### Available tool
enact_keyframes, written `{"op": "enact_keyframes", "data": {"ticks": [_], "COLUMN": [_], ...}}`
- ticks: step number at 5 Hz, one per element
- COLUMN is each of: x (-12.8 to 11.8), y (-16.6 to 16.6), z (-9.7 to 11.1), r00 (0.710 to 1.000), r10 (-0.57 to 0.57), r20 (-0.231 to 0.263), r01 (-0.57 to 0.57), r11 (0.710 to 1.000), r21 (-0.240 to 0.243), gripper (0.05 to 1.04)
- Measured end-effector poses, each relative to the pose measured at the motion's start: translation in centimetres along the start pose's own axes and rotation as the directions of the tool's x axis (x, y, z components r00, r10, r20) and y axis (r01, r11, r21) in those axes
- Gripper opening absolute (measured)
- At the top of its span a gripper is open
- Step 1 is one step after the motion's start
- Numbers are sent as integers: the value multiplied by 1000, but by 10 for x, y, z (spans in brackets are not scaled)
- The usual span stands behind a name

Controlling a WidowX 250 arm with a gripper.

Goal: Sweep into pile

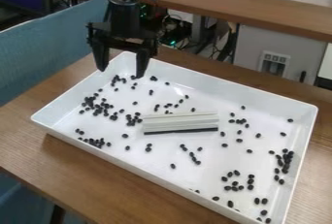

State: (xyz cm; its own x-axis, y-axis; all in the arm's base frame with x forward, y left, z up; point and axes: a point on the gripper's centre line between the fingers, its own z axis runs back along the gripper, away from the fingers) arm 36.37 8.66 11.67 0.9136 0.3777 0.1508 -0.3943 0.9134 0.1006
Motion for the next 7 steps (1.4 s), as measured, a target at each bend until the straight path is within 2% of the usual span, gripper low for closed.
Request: {"op": "enact_keyframes", "data": {"ticks": [1,2,3,4,5,6,7], "x": [-3,-15,-26,-34,-29,-25,-20], "y": [-2,-21,-48,-69,-76,-80,-82], "z": [-11,-27,-31,-47,-51,-56,-61], "r00": [1000,973,880,734,553,439,398], "r10": [-8,-229,-474,-679,-828,-890,-908], "r20": [-30,-24,8,14,87,126,130], "r01": [8,228,472,673,831,898,917], "r11": [1000,973,875,723,541,429,390], "r21": [3,-41,-104,-159,-133,-99,-83], "gripper": [1001,1001,1001,1001,1001,1001,1001]}}
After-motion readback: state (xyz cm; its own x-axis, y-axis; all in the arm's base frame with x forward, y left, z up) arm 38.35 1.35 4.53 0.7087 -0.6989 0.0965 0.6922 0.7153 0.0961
